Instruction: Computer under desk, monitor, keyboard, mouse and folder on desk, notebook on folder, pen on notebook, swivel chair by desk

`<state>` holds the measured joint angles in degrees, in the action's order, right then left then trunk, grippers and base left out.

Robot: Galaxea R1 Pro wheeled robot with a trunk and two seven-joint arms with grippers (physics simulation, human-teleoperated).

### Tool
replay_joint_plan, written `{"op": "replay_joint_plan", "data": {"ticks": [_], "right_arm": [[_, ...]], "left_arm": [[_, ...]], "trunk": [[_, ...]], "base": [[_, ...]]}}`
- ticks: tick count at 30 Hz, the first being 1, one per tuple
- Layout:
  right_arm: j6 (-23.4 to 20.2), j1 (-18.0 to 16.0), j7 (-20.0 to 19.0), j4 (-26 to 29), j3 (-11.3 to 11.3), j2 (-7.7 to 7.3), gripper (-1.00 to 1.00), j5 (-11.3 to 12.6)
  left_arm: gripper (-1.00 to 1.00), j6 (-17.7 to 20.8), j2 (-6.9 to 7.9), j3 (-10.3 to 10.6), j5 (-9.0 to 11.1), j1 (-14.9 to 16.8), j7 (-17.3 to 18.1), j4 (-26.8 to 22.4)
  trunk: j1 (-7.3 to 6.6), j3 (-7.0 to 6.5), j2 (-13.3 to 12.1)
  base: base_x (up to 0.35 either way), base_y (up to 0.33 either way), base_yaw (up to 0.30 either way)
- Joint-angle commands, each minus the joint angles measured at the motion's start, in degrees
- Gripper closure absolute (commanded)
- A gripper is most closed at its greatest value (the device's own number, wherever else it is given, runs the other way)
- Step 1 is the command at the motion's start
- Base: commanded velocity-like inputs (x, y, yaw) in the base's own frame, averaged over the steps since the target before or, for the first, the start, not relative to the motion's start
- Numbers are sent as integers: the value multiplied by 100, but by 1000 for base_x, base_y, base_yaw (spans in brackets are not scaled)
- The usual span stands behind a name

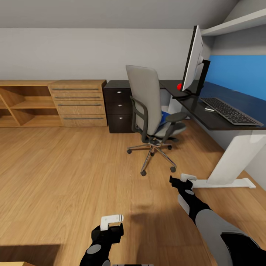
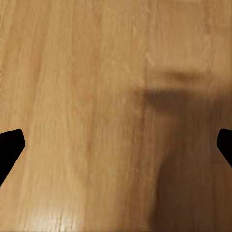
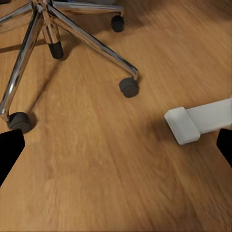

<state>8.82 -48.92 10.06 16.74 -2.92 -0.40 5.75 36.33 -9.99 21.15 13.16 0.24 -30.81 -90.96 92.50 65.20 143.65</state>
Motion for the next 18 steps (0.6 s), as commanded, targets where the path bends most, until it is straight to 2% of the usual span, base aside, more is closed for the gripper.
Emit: {"op": "replay_joint_plan", "data": {"ticks": [1, 12, 18], "right_arm": [[31, -3, -5, -5, 2, -1, -100, 59], [244, -3, 17, -5, 2, -8, -100, 58], [514, 5, 31, -10, 2, -7, -100, 58]], "left_arm": [[-100, 8, 10, 6, 59, 3, -55, 4], [-100, 5, 48, 38, 53, 6, -56, 49], [-100, 5, 50, 30, 46, 7, -74, 51]], "trunk": [[0, 4, 2], [0, 4, 2], [0, -28, 2]], "base": [[154, 0, 0], [271, -21, 0], [41, -6, 0]]}}
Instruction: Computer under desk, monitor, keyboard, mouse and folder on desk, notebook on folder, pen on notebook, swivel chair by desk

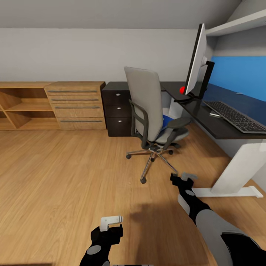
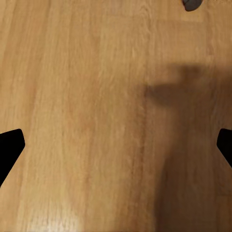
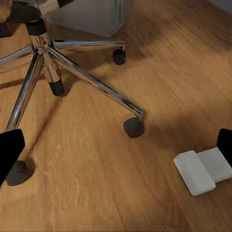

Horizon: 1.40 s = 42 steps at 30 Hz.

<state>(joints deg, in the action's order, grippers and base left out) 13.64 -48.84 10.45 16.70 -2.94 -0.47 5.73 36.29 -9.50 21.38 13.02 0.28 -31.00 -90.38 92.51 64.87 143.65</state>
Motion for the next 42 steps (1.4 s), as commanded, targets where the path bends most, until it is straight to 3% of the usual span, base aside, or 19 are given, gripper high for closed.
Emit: {"op": "replay_joint_plan", "data": {"ticks": [1, 26, 42], "right_arm": [[58, -3, -8, -6, 4, 1, -100, 60], [183, -2, -8, -6, 4, -6, -100, 52], [183, -2, -8, -2, 4, -6, -100, 51]], "left_arm": [[-100, 10, 1, 7, 60, 2, -55, -6], [-100, 10, -8, -12, 77, 2, -55, -21], [-100, 10, -8, -19, 78, 2, -58, -23]], "trunk": [[-1, -4, 2], [-1, -228, 2], [38, 15, 22]], "base": [[2, 0, 0], [0, 0, 0], [0, 0, 0]]}}
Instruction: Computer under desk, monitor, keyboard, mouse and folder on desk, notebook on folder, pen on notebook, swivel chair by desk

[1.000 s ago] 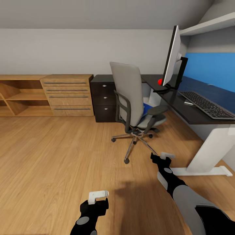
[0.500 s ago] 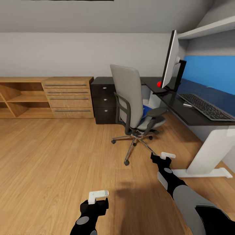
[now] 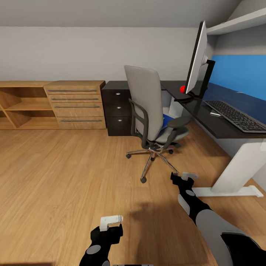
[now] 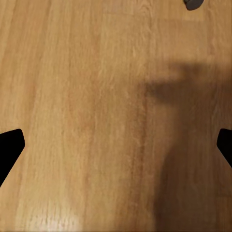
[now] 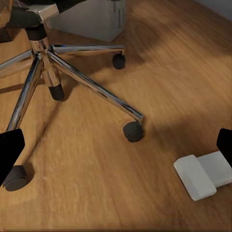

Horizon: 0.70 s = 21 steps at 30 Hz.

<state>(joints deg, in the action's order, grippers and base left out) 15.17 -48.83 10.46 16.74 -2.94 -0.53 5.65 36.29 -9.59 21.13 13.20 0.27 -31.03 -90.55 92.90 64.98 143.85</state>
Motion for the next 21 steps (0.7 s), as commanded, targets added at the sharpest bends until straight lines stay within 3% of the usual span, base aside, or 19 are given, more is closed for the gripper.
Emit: {"op": "replay_joint_plan", "data": {"ticks": [1, 21], "right_arm": [[30, -3, -9, -5, 4, 0, -100, 59], [53, -3, -2, -7, 4, -49, -100, 59]], "left_arm": [[-100, 9, 1, 6, 60, 2, -54, -6], [-100, 9, 9, -11, 51, 5, -50, 2]], "trunk": [[-1, 4, 2], [-1, 2, 2]], "base": [[0, 0, 0], [8, -10, 0]]}}
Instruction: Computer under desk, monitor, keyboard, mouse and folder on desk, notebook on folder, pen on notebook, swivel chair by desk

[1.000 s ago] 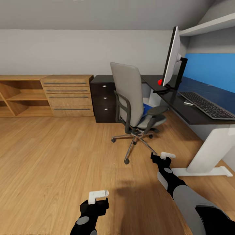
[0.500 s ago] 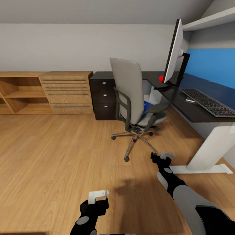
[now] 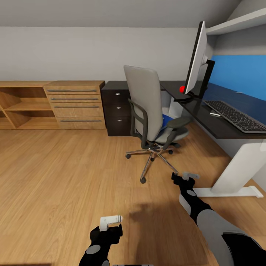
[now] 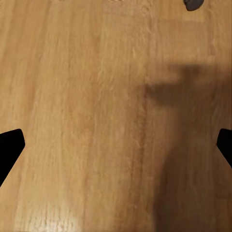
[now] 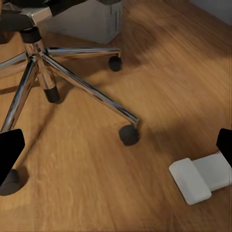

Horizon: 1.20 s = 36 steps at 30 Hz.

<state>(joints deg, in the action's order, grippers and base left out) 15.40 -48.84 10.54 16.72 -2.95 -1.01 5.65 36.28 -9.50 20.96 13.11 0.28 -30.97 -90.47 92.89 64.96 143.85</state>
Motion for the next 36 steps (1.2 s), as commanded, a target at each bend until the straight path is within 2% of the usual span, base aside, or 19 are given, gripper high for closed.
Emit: {"op": "replay_joint_plan", "data": {"ticks": [1, 12, 21, 29, 36], "right_arm": [[31, -3, -12, -7, 5, -10, -100, 59], [33, -3, -8, -21, -1, -72, -100, 59], [86, -3, 52, -7, -16, -183, -100, 67], [570, -3, 67, -16, -14, -207, -100, 80], [919, -3, 64, -40, -12, -201, -100, 92]], "left_arm": [[-100, 10, 1, 6, 60, 3, -55, -6], [-100, 10, 1, 5, 60, 3, -57, -6], [-100, 10, 1, 5, 60, 3, -52, -6], [-100, 10, 1, 5, 60, 2, -50, -6], [-100, 3, 1, 5, 60, 3, -50, -6]], "trunk": [[0, 5, 2], [0, 5, 2], [0, 5, 2], [0, 5, 2], [0, 5, 2]], "base": [[136, -133, 0], [174, -169, 0], [44, -48, 0], [31, -6, 0], [218, -1, 0]]}}
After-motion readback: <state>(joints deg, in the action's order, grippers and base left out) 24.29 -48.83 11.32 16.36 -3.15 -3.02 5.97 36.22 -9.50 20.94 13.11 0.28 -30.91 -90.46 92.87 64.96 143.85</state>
